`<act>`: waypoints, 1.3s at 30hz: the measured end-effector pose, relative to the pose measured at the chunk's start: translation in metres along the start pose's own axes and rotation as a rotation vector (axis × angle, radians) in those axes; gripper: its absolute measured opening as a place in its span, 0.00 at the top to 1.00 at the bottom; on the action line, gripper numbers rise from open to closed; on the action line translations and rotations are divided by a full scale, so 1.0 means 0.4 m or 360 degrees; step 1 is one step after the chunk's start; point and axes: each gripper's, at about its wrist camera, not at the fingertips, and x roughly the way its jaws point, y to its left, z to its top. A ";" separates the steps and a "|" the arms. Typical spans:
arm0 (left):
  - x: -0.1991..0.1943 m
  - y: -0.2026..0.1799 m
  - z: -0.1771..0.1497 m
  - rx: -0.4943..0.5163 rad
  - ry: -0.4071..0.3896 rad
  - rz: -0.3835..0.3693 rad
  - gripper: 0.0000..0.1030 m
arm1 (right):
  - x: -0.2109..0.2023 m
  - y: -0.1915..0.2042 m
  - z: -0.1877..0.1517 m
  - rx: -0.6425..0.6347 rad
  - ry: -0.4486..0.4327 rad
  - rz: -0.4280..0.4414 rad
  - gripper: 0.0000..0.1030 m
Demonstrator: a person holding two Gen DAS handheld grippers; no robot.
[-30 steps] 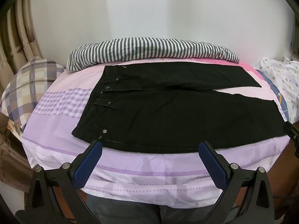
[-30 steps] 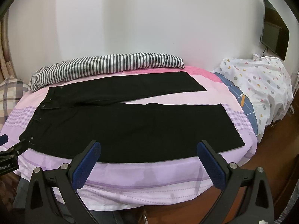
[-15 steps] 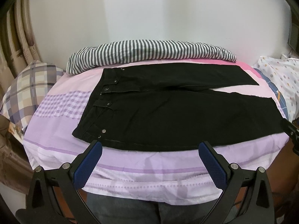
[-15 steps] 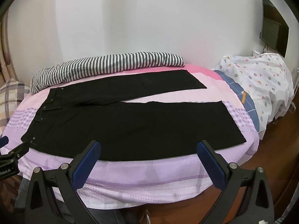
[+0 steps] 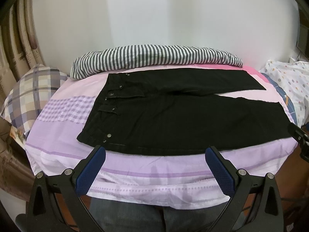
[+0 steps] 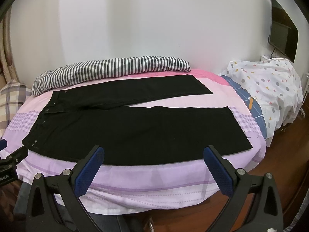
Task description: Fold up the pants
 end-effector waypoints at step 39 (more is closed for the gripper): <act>0.133 0.108 0.033 -0.0176 0.0183 -0.0007 0.01 | 0.097 -0.036 0.029 0.0075 0.0110 -0.0080 0.03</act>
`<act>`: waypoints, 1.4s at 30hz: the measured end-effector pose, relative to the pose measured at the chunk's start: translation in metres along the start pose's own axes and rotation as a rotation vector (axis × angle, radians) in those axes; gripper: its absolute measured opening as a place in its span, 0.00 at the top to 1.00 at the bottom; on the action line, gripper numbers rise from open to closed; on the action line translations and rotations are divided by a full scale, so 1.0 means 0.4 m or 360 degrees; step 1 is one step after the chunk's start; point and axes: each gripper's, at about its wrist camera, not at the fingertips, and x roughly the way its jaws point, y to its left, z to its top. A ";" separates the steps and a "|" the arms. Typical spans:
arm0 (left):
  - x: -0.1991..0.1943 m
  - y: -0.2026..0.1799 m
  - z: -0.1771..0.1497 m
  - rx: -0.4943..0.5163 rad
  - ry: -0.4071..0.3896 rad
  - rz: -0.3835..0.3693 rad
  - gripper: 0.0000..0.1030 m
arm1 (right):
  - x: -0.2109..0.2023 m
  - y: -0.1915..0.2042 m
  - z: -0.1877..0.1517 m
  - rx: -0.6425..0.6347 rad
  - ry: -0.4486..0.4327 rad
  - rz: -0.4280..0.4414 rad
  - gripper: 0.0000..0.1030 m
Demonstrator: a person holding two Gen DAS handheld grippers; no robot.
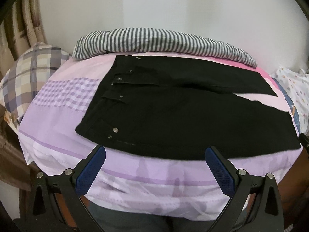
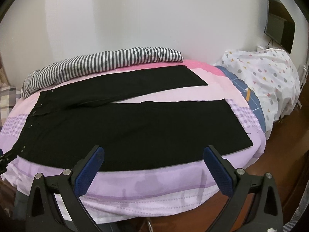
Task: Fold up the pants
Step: 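Lower the left tool onto the trouser waistband and close it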
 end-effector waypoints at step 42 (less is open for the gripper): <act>0.595 0.475 0.569 -0.0810 0.0410 -0.0654 0.57 | 0.388 0.297 0.334 -0.0048 0.0314 0.0465 0.03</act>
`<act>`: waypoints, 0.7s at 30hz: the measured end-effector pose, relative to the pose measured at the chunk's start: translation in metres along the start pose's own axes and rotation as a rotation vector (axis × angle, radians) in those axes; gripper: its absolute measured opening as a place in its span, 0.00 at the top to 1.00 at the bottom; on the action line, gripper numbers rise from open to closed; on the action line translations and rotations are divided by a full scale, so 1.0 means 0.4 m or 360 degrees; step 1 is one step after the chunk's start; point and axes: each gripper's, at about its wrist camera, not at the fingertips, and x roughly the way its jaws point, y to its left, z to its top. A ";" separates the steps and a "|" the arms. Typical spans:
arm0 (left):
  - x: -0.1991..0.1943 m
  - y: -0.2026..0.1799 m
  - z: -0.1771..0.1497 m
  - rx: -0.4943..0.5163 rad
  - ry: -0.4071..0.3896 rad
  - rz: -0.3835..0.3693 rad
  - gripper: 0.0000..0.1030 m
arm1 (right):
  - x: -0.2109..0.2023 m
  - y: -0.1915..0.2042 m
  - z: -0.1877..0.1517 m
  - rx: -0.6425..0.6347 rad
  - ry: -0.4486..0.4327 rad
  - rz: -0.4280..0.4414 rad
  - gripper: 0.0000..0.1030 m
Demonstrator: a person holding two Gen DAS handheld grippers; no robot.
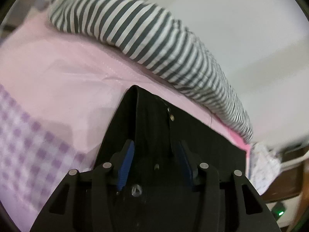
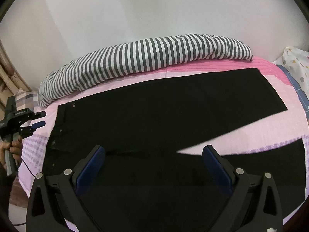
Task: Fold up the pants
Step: 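Lower the left tool onto the trouser waistband and close it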
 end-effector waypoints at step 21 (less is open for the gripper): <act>0.180 0.026 0.139 -0.0020 0.0120 -0.0099 0.87 | 0.222 0.086 0.161 -0.0237 0.0090 0.0049 0.03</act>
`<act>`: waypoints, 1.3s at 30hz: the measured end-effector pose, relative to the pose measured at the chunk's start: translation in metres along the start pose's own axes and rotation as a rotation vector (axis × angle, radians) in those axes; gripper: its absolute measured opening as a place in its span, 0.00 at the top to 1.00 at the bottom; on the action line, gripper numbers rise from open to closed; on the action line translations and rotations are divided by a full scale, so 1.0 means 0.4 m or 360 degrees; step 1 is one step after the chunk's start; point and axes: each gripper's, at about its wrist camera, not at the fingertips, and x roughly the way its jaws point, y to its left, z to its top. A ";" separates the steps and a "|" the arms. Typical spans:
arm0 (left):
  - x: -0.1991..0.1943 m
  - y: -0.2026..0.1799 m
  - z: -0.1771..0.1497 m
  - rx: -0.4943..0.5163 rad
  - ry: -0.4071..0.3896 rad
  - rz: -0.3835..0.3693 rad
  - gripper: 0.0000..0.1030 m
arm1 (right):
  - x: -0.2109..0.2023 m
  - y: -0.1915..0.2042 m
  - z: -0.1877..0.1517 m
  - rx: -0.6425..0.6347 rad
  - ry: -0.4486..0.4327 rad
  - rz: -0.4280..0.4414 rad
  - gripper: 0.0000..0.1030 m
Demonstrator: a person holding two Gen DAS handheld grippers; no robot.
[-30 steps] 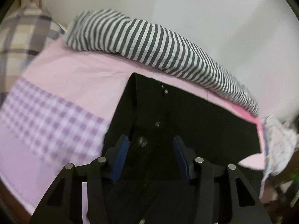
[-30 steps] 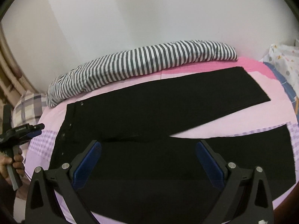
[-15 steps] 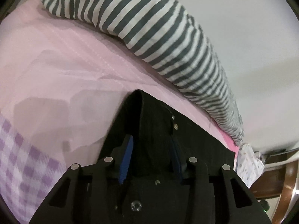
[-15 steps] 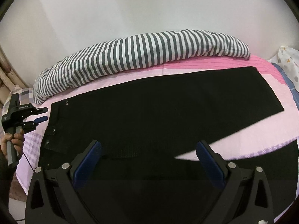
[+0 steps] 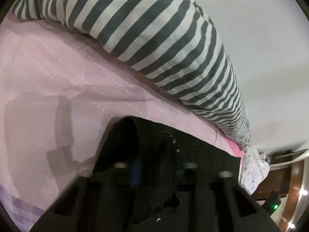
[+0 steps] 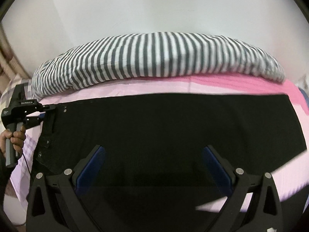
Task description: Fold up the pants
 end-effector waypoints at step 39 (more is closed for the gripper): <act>-0.264 -0.162 -0.187 0.0445 -0.0577 -0.0121 0.93 | 0.361 -0.072 0.342 -0.1225 0.0992 0.0636 0.52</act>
